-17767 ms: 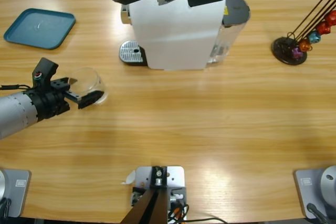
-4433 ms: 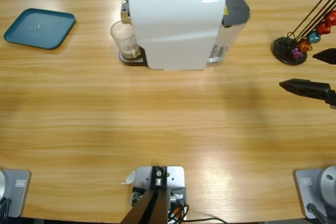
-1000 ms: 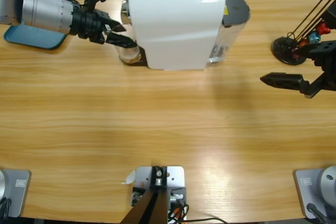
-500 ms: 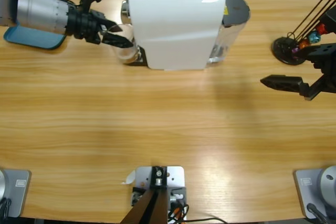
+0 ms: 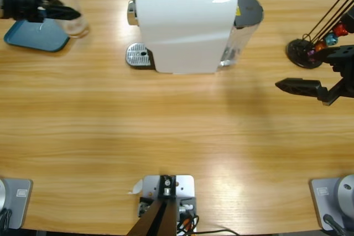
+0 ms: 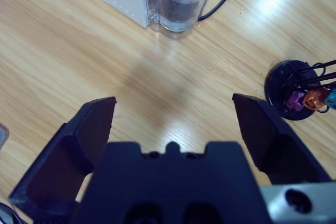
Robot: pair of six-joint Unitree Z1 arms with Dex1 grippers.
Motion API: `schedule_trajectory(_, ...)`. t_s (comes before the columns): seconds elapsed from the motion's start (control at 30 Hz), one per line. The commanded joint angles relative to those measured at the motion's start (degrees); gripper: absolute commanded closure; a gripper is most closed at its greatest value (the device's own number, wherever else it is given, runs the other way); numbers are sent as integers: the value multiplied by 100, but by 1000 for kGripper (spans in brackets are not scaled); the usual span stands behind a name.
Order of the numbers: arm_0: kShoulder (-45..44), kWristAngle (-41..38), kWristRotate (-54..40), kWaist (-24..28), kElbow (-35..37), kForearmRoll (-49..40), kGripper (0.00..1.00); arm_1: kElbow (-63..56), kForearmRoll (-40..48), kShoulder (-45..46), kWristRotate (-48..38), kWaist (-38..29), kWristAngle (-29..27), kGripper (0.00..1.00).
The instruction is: Pour coffee
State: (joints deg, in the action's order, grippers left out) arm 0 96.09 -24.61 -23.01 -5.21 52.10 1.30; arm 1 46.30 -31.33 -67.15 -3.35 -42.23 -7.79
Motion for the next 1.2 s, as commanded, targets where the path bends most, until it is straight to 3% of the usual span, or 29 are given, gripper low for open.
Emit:
schedule_trajectory(0.03,20,380,235,1054,-192,137,1000,-174,50,16,-35,-75,81,0)
schedule_trajectory(0.47,969,856,385,1604,-162,903,1000,-130,13,-70,-35,-75,93,0)
schedule_trajectory(1.03,1597,1072,504,1611,40,1214,1000,-86,-22,-194,-35,-75,119,0)
schedule_trajectory(1.1,1586,1046,561,1611,11,1216,315,-86,-22,-185,-35,-75,119,0)
schedule_trajectory(1.13,1553,1032,562,1611,-23,1223,119,-86,-22,-181,-35,-75,119,0)
schedule_trajectory(1.17,1511,1007,564,1611,-44,1223,21,-86,-22,-165,-38,-75,123,0)
schedule_trajectory(1.2,1474,921,561,1611,-60,1230,10,-91,-19,-141,-43,-75,132,0)
